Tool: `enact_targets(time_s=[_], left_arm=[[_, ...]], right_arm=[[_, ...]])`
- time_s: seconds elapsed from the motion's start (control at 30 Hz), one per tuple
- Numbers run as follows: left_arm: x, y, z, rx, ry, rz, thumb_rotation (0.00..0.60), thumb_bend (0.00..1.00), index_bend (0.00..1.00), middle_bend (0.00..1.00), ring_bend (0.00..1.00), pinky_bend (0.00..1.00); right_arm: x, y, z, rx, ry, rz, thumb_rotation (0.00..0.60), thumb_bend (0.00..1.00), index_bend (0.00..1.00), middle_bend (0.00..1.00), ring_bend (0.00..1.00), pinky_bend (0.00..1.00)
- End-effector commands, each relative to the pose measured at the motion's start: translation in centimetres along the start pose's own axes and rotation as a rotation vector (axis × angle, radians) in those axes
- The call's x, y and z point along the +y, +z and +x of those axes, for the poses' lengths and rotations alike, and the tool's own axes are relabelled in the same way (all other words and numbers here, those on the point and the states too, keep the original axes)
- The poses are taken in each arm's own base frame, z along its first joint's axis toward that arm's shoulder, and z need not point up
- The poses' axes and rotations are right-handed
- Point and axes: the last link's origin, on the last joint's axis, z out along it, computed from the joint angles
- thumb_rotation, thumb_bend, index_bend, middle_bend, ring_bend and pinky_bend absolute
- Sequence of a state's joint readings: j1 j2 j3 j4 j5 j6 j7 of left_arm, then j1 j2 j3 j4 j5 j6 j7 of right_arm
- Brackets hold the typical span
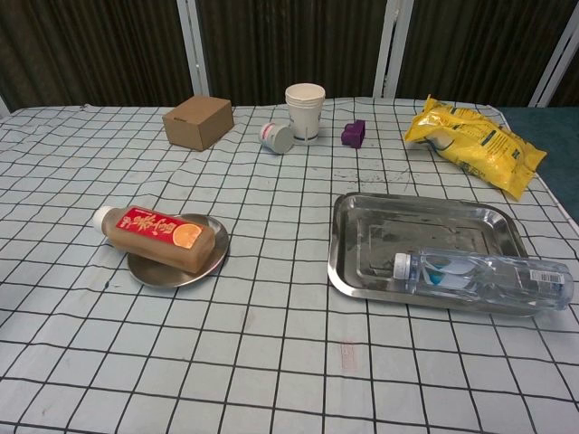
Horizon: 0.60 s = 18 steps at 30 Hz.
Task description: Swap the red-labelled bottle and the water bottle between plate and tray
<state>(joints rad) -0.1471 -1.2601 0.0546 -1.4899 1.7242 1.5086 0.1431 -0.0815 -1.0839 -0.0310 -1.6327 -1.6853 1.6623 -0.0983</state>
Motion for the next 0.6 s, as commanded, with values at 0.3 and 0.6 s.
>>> enact_targets(time_s=[0.3, 0.6], left_arm=[[1.9, 3.5, -1.3, -0.080, -0.058, -0.082, 0.600, 0.45, 0.00, 0.00, 0.00, 0.06], [6.8, 12.1, -2.9, -0.172, -0.083, -0.208, 0.600, 0.45, 0.00, 0.00, 0.00, 0.07]], right_arm=[[0.0, -0.1, 0.1, -0.004, 0.010, 0.009, 0.600, 0.20, 0.00, 0.00, 0.00, 0.00], [-0.2, 0.8, -0.9, -0.029, -0.024, -0.008, 0.600, 0.20, 0.00, 0.00, 0.00, 0.00]])
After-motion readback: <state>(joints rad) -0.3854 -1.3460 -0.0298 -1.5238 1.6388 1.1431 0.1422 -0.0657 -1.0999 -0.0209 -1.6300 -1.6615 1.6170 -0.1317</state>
